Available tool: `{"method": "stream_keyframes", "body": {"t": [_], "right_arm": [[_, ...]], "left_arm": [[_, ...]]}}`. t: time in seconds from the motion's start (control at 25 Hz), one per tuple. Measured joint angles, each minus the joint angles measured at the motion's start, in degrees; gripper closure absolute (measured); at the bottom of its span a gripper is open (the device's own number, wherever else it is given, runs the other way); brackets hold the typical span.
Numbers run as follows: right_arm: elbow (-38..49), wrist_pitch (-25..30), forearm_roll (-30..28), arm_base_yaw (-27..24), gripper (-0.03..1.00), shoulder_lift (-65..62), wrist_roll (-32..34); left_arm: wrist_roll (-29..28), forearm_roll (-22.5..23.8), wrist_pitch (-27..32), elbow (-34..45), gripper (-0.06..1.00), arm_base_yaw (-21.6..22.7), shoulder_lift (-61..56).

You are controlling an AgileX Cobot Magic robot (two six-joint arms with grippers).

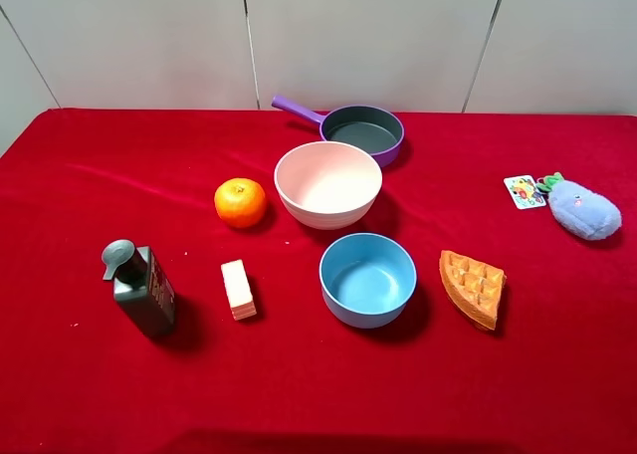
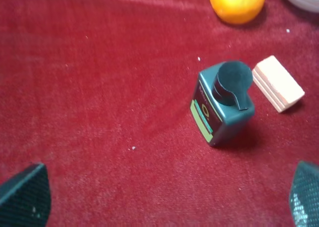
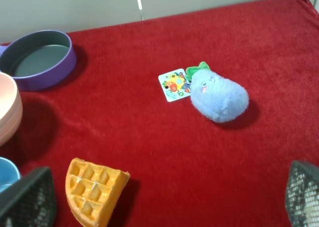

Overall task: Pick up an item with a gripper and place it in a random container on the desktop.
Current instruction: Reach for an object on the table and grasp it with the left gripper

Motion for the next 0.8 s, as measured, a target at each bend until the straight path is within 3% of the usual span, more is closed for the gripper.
{"method": "stream_keyframes", "body": {"t": [0.4, 0.8], "right_arm": [[0.0, 0.0, 0.0, 0.0, 0.28, 0.0, 0.0], [0.0, 0.0, 0.0, 0.0, 0.28, 0.0, 0.0]], "left_arm": [[0.0, -3.5, -1.8, -1.4, 0.02, 0.0, 14.5], [0.0, -7.9, -3.1, -1.4, 0.02, 0.0, 20.5]]}}
